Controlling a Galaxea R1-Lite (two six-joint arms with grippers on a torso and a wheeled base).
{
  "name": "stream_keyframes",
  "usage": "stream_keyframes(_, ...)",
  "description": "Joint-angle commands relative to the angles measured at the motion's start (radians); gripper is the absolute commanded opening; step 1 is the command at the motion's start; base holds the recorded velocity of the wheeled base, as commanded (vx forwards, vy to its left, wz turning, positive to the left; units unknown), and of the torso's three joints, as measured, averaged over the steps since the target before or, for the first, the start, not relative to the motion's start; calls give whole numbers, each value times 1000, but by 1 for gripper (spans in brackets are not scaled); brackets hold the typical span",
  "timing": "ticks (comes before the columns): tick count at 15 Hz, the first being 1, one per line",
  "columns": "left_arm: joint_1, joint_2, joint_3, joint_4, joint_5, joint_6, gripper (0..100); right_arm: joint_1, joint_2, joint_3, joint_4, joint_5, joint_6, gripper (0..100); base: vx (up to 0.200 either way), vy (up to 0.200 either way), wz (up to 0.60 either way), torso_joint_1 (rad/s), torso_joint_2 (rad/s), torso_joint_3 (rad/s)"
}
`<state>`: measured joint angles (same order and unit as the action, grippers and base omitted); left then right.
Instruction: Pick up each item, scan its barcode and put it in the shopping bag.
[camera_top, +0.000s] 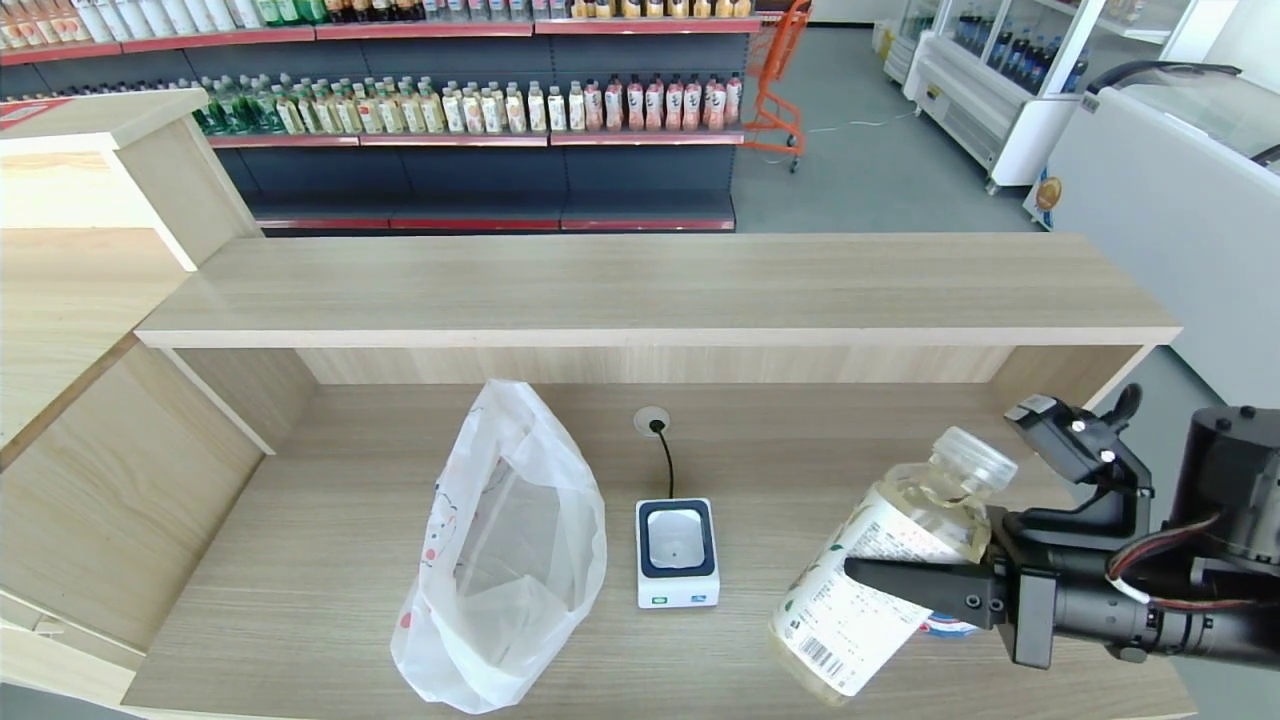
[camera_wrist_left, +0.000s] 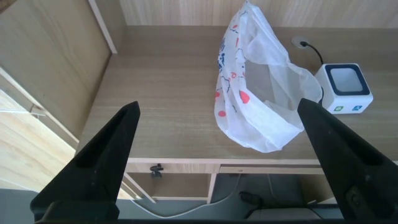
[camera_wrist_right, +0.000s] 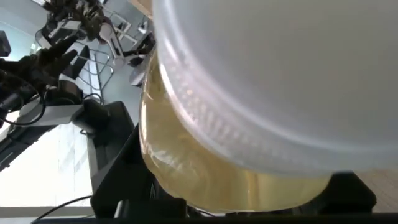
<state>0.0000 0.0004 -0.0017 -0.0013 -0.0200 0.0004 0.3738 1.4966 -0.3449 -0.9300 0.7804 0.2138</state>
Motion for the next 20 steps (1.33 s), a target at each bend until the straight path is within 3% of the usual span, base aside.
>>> stream_keyframes(1, 0, 0, 0, 0, 0, 0, 100, 23, -49, 10, -4, 16, -1, 0, 0, 0, 0, 0, 0, 0)
stream_keyframes(8, 0, 0, 0, 0, 0, 0, 100, 178, -65, 15, 62, 17, -65, 0, 0, 0, 0, 0, 0, 0)
stream_keyframes(11, 0, 0, 0, 0, 0, 0, 100, 189, -78, 14, 126, 16, -87, 0, 0, 0, 0, 0, 0, 0)
stream_keyframes(20, 0, 0, 0, 0, 0, 0, 100, 181, -105, 15, 132, 7, -90, 0, 0, 0, 0, 0, 0, 0)
